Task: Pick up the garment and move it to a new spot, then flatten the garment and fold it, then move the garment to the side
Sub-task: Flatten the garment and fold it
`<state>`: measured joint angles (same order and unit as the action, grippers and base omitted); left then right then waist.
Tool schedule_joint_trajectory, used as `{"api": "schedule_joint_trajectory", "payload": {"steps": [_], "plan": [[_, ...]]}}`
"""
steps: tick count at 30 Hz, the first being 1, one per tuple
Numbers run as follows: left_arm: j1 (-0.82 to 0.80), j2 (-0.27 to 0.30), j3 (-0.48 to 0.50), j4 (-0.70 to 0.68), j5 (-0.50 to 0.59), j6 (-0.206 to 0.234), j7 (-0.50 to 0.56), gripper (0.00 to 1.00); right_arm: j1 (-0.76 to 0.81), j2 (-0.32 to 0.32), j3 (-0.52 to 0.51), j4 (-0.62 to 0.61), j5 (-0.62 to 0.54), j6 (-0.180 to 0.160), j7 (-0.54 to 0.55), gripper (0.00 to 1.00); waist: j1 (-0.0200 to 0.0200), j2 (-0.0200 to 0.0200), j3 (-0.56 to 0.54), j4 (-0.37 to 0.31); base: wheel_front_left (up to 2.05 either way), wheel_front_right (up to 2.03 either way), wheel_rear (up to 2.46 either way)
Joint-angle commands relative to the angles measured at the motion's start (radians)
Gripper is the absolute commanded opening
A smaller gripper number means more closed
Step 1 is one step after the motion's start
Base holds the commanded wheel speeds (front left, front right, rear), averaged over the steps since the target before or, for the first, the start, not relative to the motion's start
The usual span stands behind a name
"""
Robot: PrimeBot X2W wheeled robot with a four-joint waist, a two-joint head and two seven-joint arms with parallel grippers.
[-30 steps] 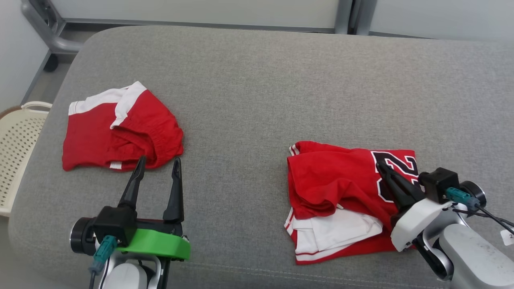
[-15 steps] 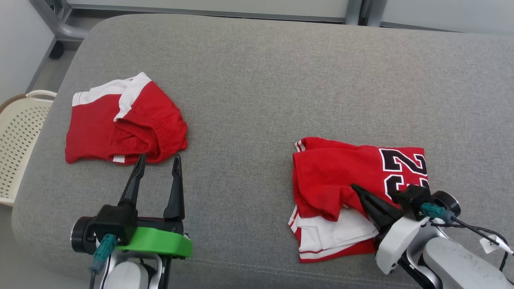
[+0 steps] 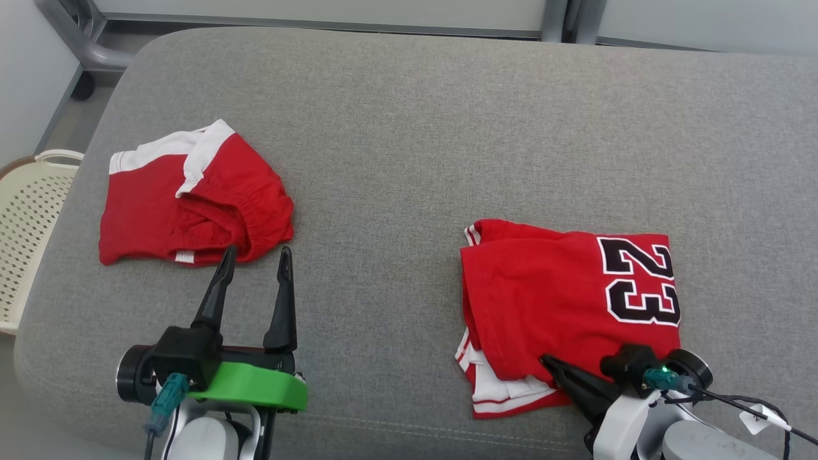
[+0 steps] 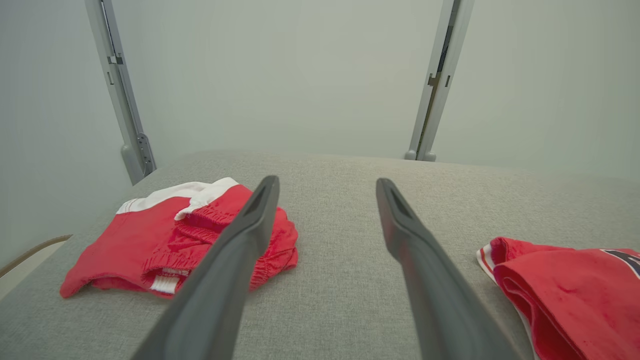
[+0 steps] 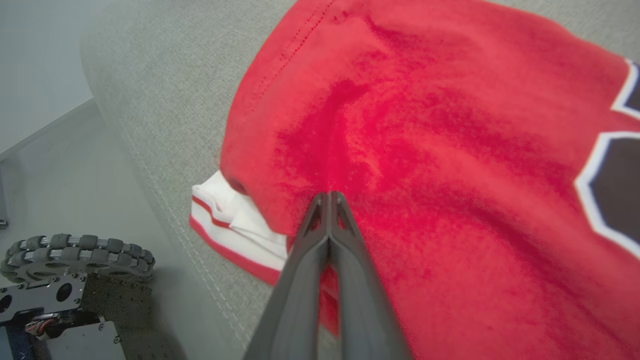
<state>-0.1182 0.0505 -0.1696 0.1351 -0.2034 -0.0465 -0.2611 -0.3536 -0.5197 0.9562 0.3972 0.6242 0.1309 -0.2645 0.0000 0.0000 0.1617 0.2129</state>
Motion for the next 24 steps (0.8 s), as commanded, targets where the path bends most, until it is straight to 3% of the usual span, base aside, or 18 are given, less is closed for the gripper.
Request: {"api": "schedule_joint_trajectory", "payload": {"steps": [1, 6, 14, 19, 24], "plan": [[-0.007, 0.001, 0.001, 0.001, -0.009, 0.000, -0.003, 1.00, -0.020, 0.001, 0.007, 0.010, 0.014, 0.000, -0.002, 0.00, 0.0000, 0.0000, -0.002, 0.003, 0.00, 0.00, 0.00], [0.007, 0.001, 0.008, 0.001, -0.005, 0.003, -0.003, 1.00, -0.026, 0.020, -0.061, -0.020, 0.026, 0.000, -0.002, 0.00, 0.0000, 0.0000, -0.009, 0.004, 0.00, 0.00, 0.00], [0.027, 0.000, 0.048, -0.013, 0.026, 0.001, -0.003, 1.00, 0.088, 0.063, -0.401, -0.179, -0.045, 0.000, -0.002, 0.00, 0.0000, 0.0000, -0.029, -0.041, 0.00, 0.00, 0.00], [0.029, 0.001, 0.073, -0.019, 0.049, -0.009, -0.003, 1.00, 0.187, 0.129, -0.607, -0.269, -0.108, 0.000, -0.002, 0.00, 0.0000, 0.0000, -0.040, -0.083, 0.00, 0.00, 0.00], [0.034, 0.001, 0.090, -0.018, 0.062, -0.018, -0.003, 1.00, 0.246, 0.183, -0.707, -0.319, -0.133, 0.000, -0.002, 0.00, 0.0000, 0.0000, -0.052, -0.115, 0.00, 0.00, 0.00]]}}
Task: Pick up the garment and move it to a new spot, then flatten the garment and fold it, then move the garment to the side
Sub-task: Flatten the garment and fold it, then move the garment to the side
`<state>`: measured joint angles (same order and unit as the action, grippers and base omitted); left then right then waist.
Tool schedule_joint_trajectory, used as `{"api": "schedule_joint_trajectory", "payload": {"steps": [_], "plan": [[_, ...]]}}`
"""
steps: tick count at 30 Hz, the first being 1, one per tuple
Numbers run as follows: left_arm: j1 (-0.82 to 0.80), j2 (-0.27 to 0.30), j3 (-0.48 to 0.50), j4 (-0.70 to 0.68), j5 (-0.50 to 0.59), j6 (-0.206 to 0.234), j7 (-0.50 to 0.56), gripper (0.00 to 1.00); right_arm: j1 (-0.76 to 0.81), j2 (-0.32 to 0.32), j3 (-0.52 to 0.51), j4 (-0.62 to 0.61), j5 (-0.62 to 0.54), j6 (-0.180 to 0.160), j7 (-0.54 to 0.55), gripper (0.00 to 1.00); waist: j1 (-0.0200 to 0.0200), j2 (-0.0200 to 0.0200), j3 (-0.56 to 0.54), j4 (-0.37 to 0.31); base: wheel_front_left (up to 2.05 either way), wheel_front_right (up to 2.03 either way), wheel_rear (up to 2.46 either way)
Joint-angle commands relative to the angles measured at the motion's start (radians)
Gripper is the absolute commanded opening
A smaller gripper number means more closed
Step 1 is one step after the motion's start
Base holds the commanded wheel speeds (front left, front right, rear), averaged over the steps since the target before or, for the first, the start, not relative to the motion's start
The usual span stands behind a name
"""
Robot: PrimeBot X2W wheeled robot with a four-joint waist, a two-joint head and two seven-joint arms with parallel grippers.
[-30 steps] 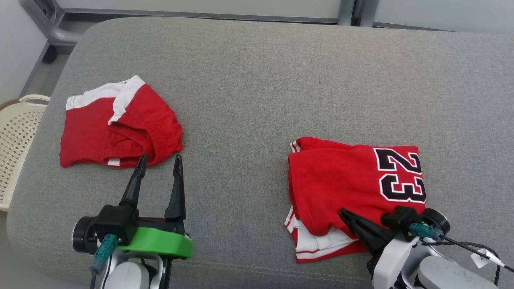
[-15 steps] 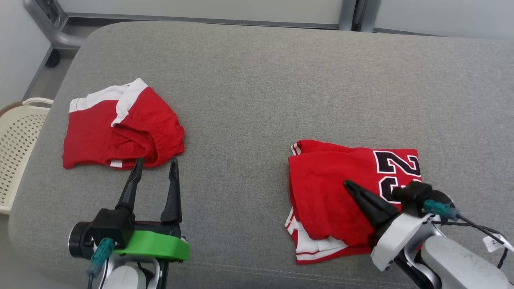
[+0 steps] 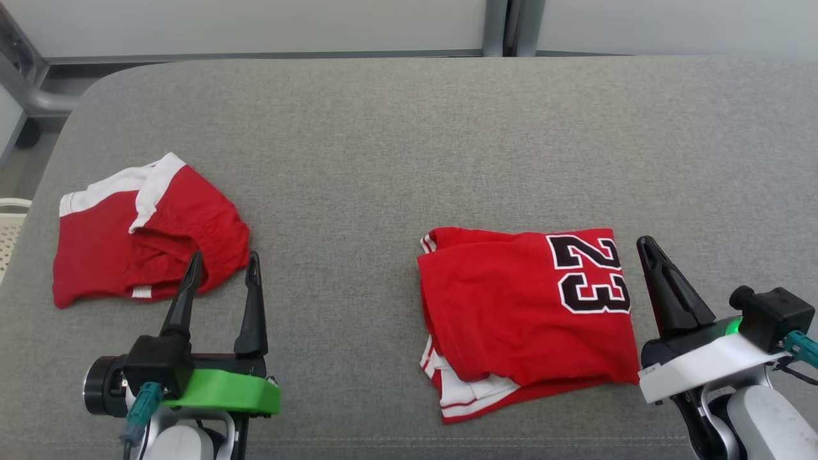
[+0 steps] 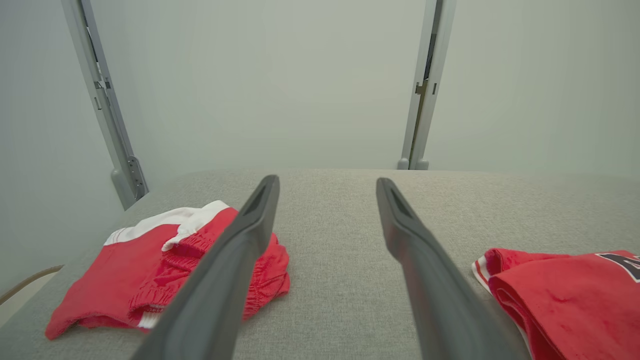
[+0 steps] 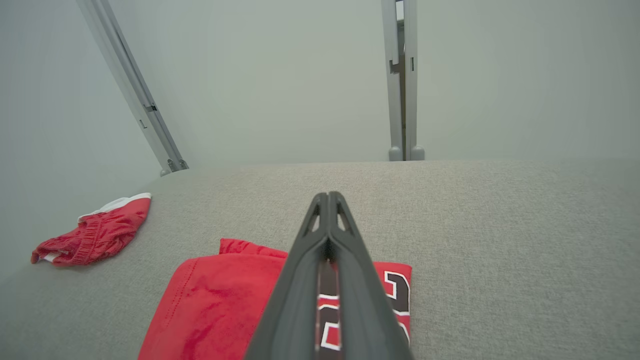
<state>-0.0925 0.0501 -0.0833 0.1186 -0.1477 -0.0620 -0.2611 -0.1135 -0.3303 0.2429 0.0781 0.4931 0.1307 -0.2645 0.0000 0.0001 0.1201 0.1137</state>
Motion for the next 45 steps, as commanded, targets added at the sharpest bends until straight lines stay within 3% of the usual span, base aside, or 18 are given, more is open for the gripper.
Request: {"api": "schedule_joint_trajectory", "payload": {"steps": [1, 2, 3, 27, 45], "plan": [[0.011, 0.001, 0.006, 0.001, 0.007, -0.005, -0.003, 1.00, 0.014, 0.005, -0.010, -0.012, -0.010, 0.000, -0.002, 0.00, 0.0000, -0.0001, -0.016, -0.024, 0.00, 0.00, 0.00], [0.014, 0.002, 0.008, 0.003, 0.009, -0.008, -0.003, 1.00, 0.024, 0.018, -0.021, -0.020, -0.010, 0.000, -0.002, 0.56, 0.0000, -0.0001, -0.018, -0.030, 0.00, 0.00, 0.00], [0.015, 0.002, 0.009, 0.004, 0.010, -0.009, -0.003, 1.00, 0.034, 0.028, -0.031, -0.025, -0.011, 0.000, -0.002, 1.00, 0.0000, -0.0001, -0.021, -0.036, 0.00, 0.00, 0.00], [0.111, 0.024, 0.042, 0.033, 0.045, -0.036, -0.003, 1.00, 0.251, 0.109, -0.147, -0.059, -0.110, 0.000, -0.002, 1.00, 0.0000, -0.0001, -0.110, -0.088, 0.00, 0.00, 0.00], [0.164, 0.022, 0.045, 0.044, 0.031, -0.045, -0.003, 1.00, 0.245, 0.111, -0.152, -0.073, -0.106, 0.000, -0.002, 1.00, 0.0000, -0.0001, -0.119, -0.081, 0.00, 0.00, 0.00]]}}
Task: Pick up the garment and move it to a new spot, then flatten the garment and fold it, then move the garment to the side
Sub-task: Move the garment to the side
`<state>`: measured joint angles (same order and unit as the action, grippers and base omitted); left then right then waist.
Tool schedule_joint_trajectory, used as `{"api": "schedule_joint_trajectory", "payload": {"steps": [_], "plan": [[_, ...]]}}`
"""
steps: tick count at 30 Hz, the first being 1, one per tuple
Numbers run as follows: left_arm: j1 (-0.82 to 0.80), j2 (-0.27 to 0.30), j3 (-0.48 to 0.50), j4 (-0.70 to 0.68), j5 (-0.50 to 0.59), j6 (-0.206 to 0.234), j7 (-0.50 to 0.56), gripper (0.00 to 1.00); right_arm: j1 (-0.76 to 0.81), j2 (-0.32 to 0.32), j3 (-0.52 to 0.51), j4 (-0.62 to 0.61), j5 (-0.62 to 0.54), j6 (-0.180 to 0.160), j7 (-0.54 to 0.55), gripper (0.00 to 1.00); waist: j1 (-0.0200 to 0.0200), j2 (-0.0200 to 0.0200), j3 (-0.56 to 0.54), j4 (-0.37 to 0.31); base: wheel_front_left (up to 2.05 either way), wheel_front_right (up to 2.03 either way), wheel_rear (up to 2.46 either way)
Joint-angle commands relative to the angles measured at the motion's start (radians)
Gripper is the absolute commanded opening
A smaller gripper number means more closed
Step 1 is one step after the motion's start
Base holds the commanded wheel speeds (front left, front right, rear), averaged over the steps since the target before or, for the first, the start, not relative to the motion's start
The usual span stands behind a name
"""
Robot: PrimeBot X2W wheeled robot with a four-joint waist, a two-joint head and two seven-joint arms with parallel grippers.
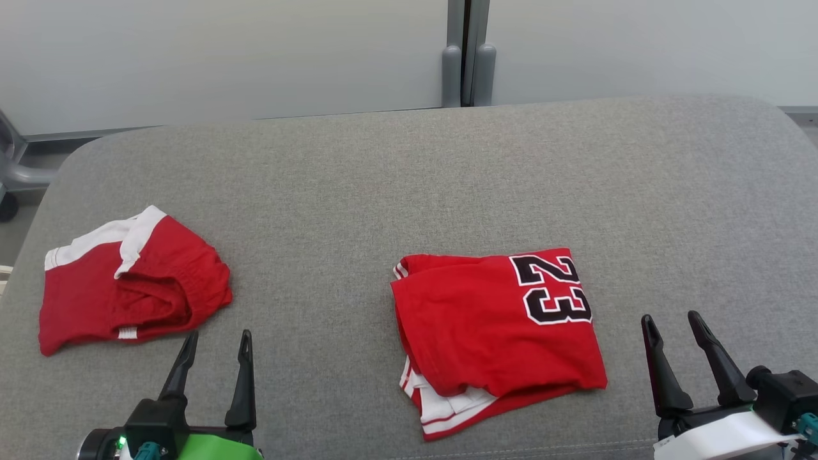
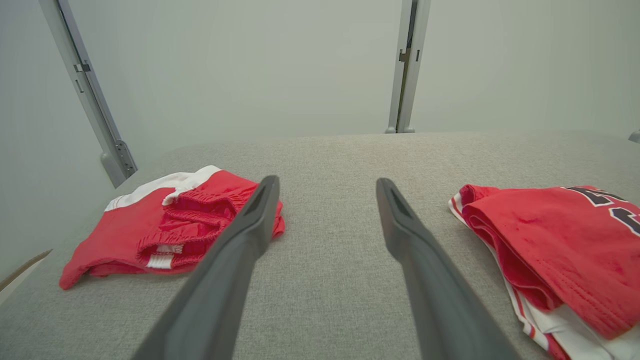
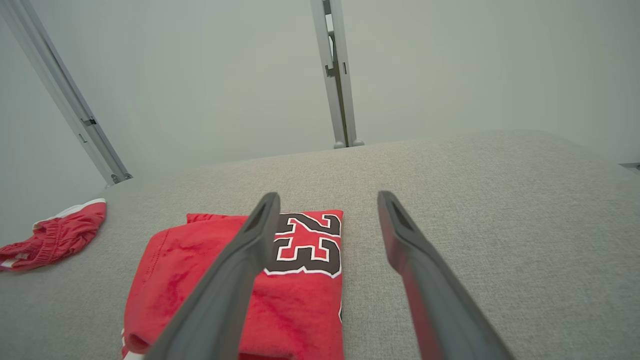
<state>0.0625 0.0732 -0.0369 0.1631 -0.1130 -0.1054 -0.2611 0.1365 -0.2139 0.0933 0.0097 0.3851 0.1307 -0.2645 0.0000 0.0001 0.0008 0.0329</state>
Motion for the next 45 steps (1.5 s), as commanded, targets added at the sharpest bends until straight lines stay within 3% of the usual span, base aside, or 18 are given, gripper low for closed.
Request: {"api": "schedule_joint_trajectory", "payload": {"steps": [1, 9, 14, 25, 36, 37, 38, 45], "plan": [[0.008, -0.002, -0.002, -0.001, -0.004, -0.002, -0.003, 1.00, -0.004, -0.005, -0.003, -0.006, 0.002, 0.000, -0.002, 1.00, 0.0000, -0.0001, 0.000, 0.001, 0.00, 0.00, 0.00], [-0.016, -0.005, -0.009, -0.007, 0.001, -0.005, -0.003, 1.00, -0.022, -0.020, -0.002, 0.013, 0.024, 0.000, -0.002, 1.00, 0.0000, -0.0001, 0.016, 0.016, 0.00, 0.00, 0.00], [-0.060, -0.010, -0.033, -0.011, -0.003, -0.008, -0.003, 1.00, -0.080, -0.096, 0.044, 0.120, 0.114, 0.000, 0.011, 1.00, 0.0000, -0.0001, 0.055, 0.063, 0.00, 0.00, 0.00], [-0.143, -0.019, -0.094, -0.010, -0.029, -0.011, -0.003, 1.00, -0.264, -0.279, 0.246, 0.329, 0.378, 0.000, 0.131, 1.00, 0.0000, -0.0001, 0.139, 0.194, 0.00, 0.00, 0.00], [-0.165, -0.022, -0.122, -0.020, -0.047, 0.003, -0.003, 1.00, -0.368, -0.344, 0.380, 0.424, 0.563, 0.000, 0.180, 0.98, 0.0000, -0.0001, 0.189, 0.261, 0.00, 0.00, 0.00], [-0.164, -0.022, -0.123, -0.021, -0.049, 0.005, -0.003, 1.00, -0.372, -0.345, 0.393, 0.423, 0.577, 0.000, 0.182, 0.41, 0.0000, -0.0001, 0.192, 0.263, 0.00, 0.00, 0.00], [-0.165, -0.022, -0.125, -0.022, -0.052, 0.007, -0.003, 1.00, -0.376, -0.348, 0.405, 0.420, 0.586, 0.000, 0.179, 0.00, 0.0000, -0.0001, 0.194, 0.264, 0.00, 0.00, 0.00], [-0.166, -0.023, -0.132, -0.034, -0.056, 0.017, -0.003, 1.00, -0.399, -0.378, 0.453, 0.420, 0.590, 0.000, 0.116, 0.00, 0.0000, -0.0001, 0.199, 0.248, 0.00, 0.00, 0.00]]}}
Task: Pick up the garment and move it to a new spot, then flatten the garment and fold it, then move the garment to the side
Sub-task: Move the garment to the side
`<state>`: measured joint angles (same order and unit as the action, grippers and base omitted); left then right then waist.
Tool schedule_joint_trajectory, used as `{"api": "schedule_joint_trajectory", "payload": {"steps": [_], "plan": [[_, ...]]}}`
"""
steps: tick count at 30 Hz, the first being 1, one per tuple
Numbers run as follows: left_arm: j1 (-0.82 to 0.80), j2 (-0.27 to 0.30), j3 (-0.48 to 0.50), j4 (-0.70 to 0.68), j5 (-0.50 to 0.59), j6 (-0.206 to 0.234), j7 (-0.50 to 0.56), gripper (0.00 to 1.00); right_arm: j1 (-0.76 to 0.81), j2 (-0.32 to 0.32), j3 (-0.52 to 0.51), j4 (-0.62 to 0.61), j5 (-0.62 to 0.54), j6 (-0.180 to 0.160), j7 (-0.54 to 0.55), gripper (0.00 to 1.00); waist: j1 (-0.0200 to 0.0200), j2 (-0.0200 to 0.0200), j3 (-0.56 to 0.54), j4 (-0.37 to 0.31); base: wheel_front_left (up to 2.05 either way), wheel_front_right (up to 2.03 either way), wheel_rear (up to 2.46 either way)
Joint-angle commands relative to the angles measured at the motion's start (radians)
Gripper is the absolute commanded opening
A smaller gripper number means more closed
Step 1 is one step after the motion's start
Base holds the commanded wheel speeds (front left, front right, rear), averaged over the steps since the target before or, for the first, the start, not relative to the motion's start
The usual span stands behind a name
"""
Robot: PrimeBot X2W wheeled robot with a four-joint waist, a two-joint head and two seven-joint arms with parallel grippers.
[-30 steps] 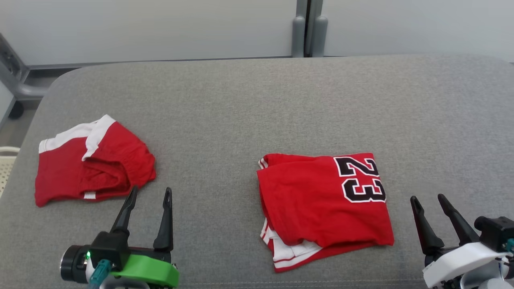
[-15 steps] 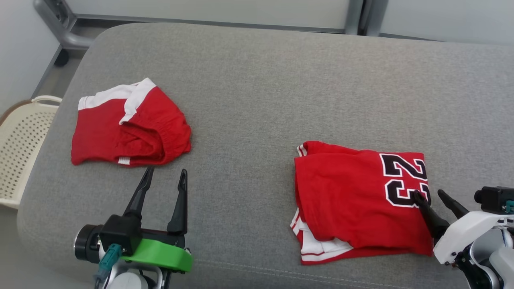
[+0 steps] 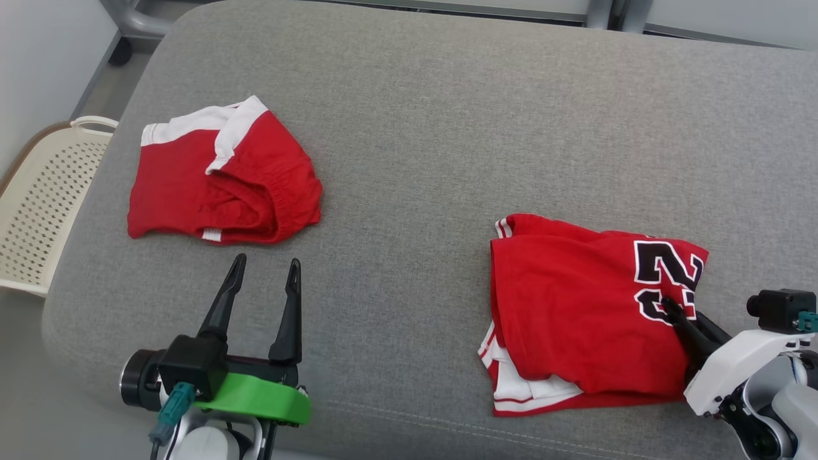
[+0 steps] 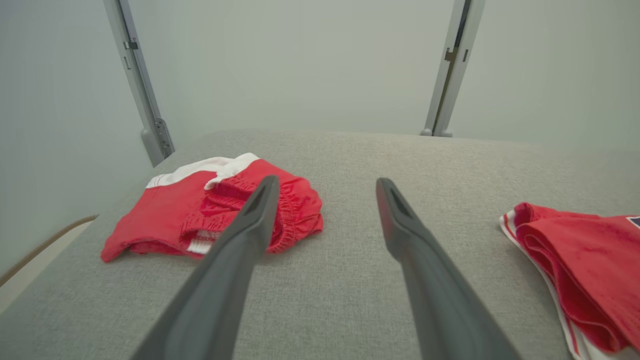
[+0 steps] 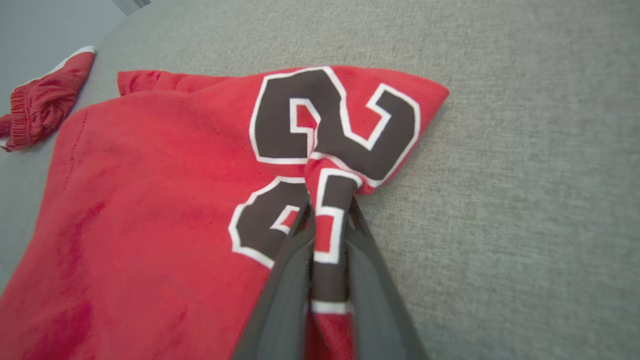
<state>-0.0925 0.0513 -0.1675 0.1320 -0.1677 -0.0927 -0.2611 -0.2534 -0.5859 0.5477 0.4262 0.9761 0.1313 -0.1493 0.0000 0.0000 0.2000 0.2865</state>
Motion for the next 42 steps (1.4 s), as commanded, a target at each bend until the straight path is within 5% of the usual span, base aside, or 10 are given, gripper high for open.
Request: {"api": "schedule_joint_trajectory", "payload": {"steps": [1, 8, 25, 42], "plan": [[-0.012, -0.001, -0.001, -0.006, 0.000, 0.004, -0.003, 1.00, -0.012, -0.007, 0.004, 0.005, -0.004, -0.001, -0.013, 0.00, 0.0000, 0.0000, 0.001, -0.014, 0.00, 0.00, 0.00], [-0.008, 0.000, 0.000, -0.017, 0.022, -0.003, -0.003, 1.00, -0.012, 0.004, 0.019, 0.001, -0.053, -0.001, -0.083, 0.00, 0.0000, 0.0000, 0.008, -0.132, 0.00, 0.00, 0.00], [-0.063, 0.059, 0.004, -0.017, 0.057, -0.025, -0.003, 1.00, -0.051, 0.098, 0.028, -0.038, -0.130, -0.001, -0.118, 0.00, 0.0000, 0.0000, 0.060, -0.543, 0.00, 0.00, 0.00], [-0.165, 0.095, -0.021, -0.037, 0.085, -0.029, -0.003, 1.00, -0.430, 0.072, 0.095, 0.041, -0.174, -0.001, -0.118, 0.00, 0.0000, 0.0000, 0.194, -0.584, 0.00, 0.00, 0.00]]}}
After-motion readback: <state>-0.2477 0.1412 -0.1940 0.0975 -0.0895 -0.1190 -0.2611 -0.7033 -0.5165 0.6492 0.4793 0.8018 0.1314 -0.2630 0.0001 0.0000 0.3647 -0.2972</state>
